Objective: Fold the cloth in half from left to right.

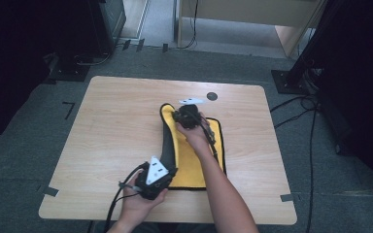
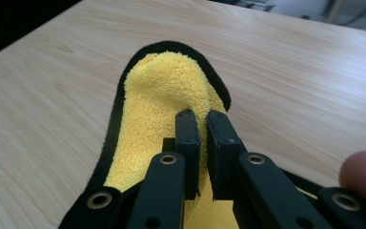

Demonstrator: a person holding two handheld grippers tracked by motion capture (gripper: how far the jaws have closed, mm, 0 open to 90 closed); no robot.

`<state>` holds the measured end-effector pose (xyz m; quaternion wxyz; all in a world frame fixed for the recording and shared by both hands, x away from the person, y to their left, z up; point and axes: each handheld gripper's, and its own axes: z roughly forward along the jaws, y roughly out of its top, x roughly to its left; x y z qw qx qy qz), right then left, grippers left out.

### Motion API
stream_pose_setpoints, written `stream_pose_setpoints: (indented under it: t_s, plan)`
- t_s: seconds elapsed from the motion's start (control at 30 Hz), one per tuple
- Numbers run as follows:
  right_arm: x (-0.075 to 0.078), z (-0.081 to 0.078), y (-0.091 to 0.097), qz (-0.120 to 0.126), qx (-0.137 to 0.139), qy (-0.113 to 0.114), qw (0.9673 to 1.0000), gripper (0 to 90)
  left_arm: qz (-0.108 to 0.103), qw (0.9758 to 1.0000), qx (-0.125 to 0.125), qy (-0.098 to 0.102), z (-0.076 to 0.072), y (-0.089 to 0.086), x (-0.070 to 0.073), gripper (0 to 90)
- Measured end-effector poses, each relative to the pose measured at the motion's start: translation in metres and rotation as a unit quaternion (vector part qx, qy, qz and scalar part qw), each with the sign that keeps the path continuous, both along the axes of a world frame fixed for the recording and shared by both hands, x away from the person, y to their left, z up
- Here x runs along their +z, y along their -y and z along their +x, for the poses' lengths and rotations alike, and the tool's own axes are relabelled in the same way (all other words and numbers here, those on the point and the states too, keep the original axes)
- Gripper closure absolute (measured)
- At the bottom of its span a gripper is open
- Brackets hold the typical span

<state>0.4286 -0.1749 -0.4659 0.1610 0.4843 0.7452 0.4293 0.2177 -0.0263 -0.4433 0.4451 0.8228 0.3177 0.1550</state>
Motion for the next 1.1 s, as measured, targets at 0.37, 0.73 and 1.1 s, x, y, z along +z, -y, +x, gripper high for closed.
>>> stream_pose_setpoints:
  t_s: [0.37, 0.73, 1.1]
  plan:
    - [-0.015, -0.005, 0.101, 0.006, -0.131, -0.026, 0.991, 68.4, -0.021, 0.9989, -0.04, -0.016, 0.002, 0.049, -0.025, 47.0]
    - [-0.013, -0.006, 0.133, 0.039, -0.169, -0.027, 0.9844, 65.2, -0.012, 0.9995, 0.009, -0.028, 0.01, -0.008, -0.039, 46.3]
    - [-0.023, -0.009, 0.129, 0.04, -0.124, -0.065, 0.9892, 64.9, 0.02, 0.9981, -0.01, -0.057, 0.006, -0.017, -0.061, 54.2]
